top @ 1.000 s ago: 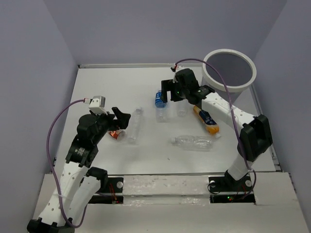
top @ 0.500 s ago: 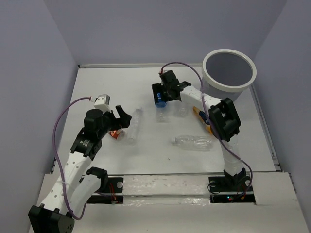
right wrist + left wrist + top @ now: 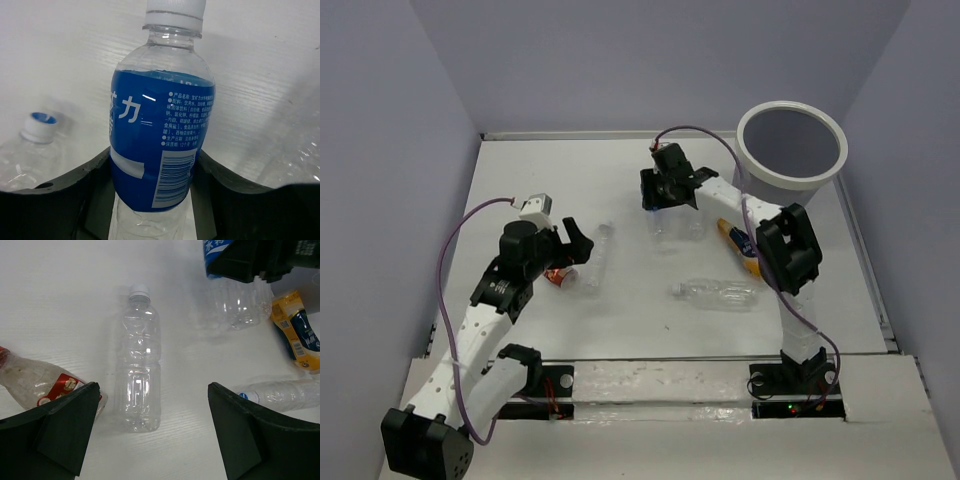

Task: Put the plastic bottles in the bin

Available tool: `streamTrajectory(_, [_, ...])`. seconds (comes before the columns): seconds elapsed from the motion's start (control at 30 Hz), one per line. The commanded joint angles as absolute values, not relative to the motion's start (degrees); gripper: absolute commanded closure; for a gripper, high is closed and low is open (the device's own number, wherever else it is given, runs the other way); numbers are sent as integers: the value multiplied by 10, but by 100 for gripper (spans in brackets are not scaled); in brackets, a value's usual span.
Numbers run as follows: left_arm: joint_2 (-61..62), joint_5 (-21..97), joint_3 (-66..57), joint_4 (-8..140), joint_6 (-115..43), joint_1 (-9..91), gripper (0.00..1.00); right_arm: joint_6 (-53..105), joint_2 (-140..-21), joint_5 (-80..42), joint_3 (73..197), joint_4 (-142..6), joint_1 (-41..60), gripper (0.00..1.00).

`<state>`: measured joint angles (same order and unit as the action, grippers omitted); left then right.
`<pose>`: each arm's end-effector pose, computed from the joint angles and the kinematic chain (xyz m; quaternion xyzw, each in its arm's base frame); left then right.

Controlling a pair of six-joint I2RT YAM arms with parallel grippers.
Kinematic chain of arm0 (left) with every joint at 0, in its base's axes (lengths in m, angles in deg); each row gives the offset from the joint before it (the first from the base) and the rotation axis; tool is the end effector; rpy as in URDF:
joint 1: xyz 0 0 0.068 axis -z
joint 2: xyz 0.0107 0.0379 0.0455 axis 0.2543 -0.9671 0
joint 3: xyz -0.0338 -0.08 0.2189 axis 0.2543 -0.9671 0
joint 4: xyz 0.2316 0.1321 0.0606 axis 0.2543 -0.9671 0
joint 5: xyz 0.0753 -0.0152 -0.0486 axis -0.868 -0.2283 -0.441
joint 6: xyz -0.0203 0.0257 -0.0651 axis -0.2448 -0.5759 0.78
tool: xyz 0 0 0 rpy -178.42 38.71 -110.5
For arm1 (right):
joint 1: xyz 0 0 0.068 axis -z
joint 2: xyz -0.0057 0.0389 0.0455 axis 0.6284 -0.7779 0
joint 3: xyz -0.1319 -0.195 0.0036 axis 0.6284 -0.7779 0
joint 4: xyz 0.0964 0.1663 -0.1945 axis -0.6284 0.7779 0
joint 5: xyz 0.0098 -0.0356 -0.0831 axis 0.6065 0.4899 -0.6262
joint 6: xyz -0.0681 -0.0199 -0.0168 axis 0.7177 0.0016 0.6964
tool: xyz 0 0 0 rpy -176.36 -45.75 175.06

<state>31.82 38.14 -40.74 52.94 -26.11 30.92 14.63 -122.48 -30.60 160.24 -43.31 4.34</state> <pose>0.2371 -0.0779 0.2461 0.0078 0.8171 -0.2405 0.5240 0.4102 0.2780 0.1582 -0.1212 0.9243 0.1319 0.3371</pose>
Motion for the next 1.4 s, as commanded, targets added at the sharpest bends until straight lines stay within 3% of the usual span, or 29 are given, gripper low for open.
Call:
streamTrajectory(0.0, [285, 385, -376, 539, -273, 313, 1, 156, -1051, -298, 1569, -524, 40, 65])
streamTrajectory(0.2, [203, 351, -329, 517, -295, 333, 1, 194, -891, -308, 1510, -560, 40, 65])
streamTrajectory(0.37, [164, 250, -278, 486, -309, 372, 1, 251, -770, -401, 1485, -618, 74, 64])
streamTrajectory(0.53, [90, 232, -246, 477, -307, 397, 1, 263, -732, -432, 1483, -628, 193, 64])
streamTrajectory(0.67, [40, 216, -221, 472, -311, 410, 1, 298, -743, -506, 1436, -718, 300, 64])
streamTrajectory(0.83, [-33, 210, -182, 459, -320, 415, 1, 297, -776, -487, 1398, -769, 350, 64])
streamTrajectory(0.93, [-69, 191, -160, 446, -331, 415, 1, 309, -771, -447, 1361, -800, 350, 41])
streamTrajectory(0.97, [-77, 182, -156, 445, -333, 415, 1, 305, -772, -448, 1360, -797, 350, 24])
streamTrajectory(1.03, [-105, 184, -143, 440, -334, 415, 1, 303, -770, -444, 1360, -787, 350, 10])
streamTrajectory(1.13, [-140, 175, -131, 440, -338, 416, 1, 301, -757, -416, 1367, -770, 350, 5])
streamTrajectory(1.37, [-226, 187, -92, 416, -340, 416, 5, 207, -677, -205, 1360, -732, 344, 4])
